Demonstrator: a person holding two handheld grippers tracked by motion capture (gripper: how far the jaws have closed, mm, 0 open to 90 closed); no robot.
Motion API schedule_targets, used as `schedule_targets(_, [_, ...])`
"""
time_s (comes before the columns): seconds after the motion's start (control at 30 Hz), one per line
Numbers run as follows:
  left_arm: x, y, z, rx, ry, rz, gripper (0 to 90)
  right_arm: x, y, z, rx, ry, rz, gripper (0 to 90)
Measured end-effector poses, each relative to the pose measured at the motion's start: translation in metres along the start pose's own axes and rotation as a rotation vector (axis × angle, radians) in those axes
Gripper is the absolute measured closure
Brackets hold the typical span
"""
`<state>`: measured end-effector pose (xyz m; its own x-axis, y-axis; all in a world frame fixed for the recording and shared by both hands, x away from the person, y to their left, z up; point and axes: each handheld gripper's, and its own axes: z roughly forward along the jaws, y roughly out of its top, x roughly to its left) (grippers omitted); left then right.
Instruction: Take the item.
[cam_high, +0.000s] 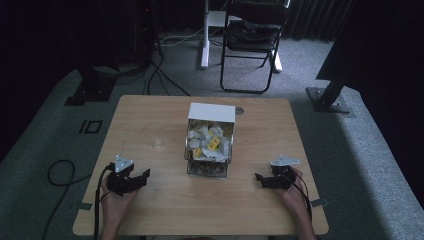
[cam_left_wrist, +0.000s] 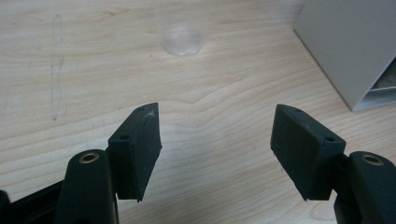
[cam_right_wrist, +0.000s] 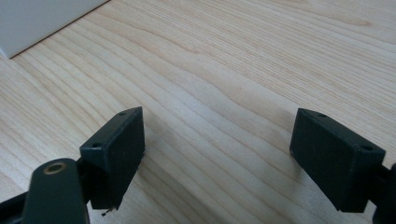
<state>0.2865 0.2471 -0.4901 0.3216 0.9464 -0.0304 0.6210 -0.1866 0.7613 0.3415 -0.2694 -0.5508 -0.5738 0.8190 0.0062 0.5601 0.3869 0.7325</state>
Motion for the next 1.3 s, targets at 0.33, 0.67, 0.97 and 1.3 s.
schedule_targets(0.33, [-0.014,0.007,-0.006,-0.033,-0.017,0.022,33.9,0.000,0.000,0.000,0.000,0.000,0.000,17.8])
schedule_targets(0.67, [-0.029,0.012,-0.010,-0.051,-0.041,0.047,33.9,0.000,0.000,0.000,0.000,0.000,0.000,17.8])
schedule_targets(0.97, [-0.044,0.015,-0.007,-0.057,-0.078,0.075,33.9,0.000,0.000,0.000,0.000,0.000,0.000,17.8])
schedule_targets(1.3, [-0.062,0.019,-0.006,-0.079,-0.113,0.094,33.9,0.000,0.000,0.000,0.000,0.000,0.000,17.8])
